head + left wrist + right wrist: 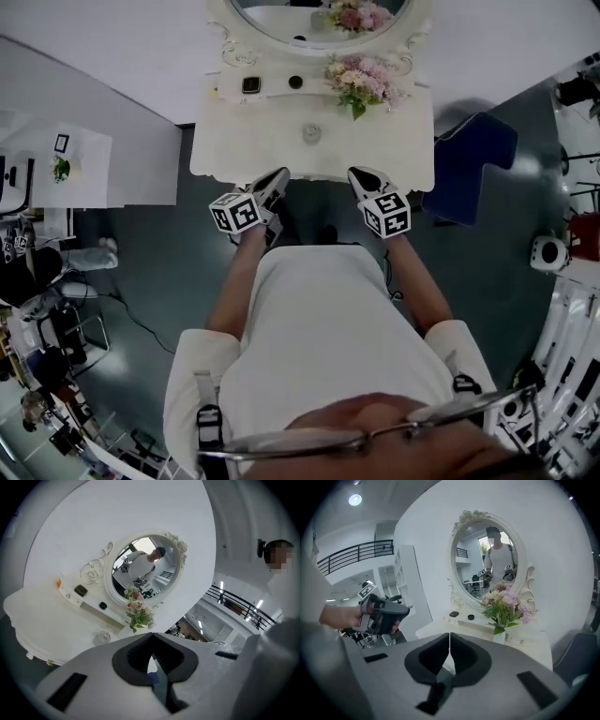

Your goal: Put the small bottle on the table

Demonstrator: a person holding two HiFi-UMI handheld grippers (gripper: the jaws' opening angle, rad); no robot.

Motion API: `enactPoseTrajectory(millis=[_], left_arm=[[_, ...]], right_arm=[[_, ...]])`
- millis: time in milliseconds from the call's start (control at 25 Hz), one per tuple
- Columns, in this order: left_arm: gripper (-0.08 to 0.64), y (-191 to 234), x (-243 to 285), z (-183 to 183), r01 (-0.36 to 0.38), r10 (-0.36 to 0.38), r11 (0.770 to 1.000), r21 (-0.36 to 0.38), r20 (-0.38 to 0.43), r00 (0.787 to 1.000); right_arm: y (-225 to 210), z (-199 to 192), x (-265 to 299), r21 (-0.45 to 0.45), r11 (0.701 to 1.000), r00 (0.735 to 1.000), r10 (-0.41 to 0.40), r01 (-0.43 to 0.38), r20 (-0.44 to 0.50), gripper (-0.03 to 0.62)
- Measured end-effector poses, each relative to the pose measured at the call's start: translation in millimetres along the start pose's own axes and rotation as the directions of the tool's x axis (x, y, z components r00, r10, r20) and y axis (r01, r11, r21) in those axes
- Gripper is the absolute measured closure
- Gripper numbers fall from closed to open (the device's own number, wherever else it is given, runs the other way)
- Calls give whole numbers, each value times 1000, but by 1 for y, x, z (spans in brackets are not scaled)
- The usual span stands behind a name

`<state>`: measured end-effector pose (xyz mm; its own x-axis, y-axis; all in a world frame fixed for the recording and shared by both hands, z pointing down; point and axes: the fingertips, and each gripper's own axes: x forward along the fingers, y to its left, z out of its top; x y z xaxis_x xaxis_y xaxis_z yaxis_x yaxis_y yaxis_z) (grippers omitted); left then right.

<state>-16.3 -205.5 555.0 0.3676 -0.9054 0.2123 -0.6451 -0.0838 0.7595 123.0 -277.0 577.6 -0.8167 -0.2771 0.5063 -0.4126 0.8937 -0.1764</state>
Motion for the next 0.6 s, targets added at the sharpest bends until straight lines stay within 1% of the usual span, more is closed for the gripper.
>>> enactPoseTrajectory(millis=[160,280,400,480,600], left_arm=[[555,-4,-21,9,-14,12,999,46,35,999],[555,-7,-38,19,-20,13,992,125,52,999],[555,-12,-53,30,-26,13,975,220,64,998],[555,-14,-59,36,-25,8,963,270,63,998],[555,-15,-67,40,-19,7,943,331,38,999]], right_arm=[[11,8,-5,-33,999,1000,3,-3,20,581],[20,19,-9,-43,999,999,2,0,49,581],[32,37,-17,-61,998,996,0,6,95,581],[40,46,-19,-83,996,992,-4,15,123,583],[52,50,-18,-106,994,992,-13,26,122,584]])
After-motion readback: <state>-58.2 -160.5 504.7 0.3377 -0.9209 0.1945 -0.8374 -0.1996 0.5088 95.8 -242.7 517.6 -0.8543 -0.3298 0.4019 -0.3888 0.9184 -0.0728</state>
